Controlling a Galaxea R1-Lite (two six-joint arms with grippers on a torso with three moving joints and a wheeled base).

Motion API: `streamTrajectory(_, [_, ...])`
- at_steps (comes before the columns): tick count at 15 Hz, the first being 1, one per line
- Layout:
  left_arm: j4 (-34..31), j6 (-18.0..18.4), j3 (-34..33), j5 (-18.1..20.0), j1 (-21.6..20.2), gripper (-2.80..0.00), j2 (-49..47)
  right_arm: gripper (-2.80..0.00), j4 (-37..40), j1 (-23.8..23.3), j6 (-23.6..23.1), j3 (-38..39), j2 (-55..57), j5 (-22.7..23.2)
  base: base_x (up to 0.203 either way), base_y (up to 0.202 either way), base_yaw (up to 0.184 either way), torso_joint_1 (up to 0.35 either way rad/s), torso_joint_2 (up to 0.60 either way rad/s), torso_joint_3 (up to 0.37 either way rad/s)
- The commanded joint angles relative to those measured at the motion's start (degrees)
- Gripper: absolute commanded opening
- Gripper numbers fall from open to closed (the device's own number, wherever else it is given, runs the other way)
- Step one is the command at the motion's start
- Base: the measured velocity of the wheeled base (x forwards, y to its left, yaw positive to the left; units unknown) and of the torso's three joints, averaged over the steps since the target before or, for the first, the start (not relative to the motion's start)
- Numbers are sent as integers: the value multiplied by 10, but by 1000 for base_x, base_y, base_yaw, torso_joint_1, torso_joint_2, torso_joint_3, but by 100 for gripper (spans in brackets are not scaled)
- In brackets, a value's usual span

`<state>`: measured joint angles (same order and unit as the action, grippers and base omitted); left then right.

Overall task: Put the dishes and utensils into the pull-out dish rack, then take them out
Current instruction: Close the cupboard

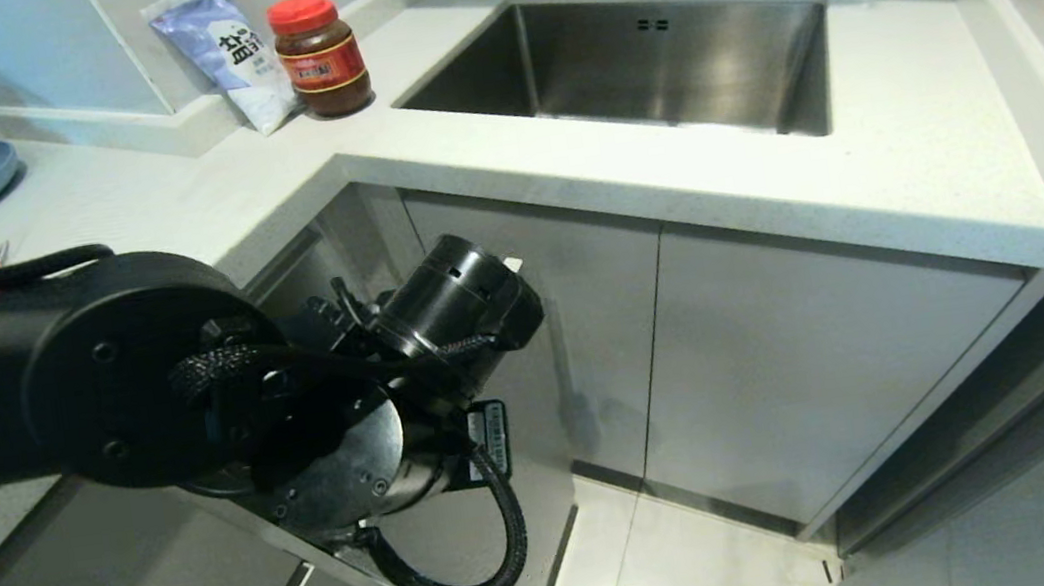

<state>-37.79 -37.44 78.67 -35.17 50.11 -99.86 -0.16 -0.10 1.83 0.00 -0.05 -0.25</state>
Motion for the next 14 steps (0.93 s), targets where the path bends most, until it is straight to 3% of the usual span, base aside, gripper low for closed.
streamTrajectory(1, [-1,9,0,-3,-32,-280,9,-280,0,0,0,1,-1,0,0,0,0,0,0,0])
streamTrajectory(10, [-1,77,1,-23,-140,-280,27,-280,0,0,0,1,-1,0,0,0,0,0,0,0])
streamTrajectory(14, [2,121,4,-24,-216,-280,26,-280,0,0,0,0,-2,0,0,0,0,0,0,0])
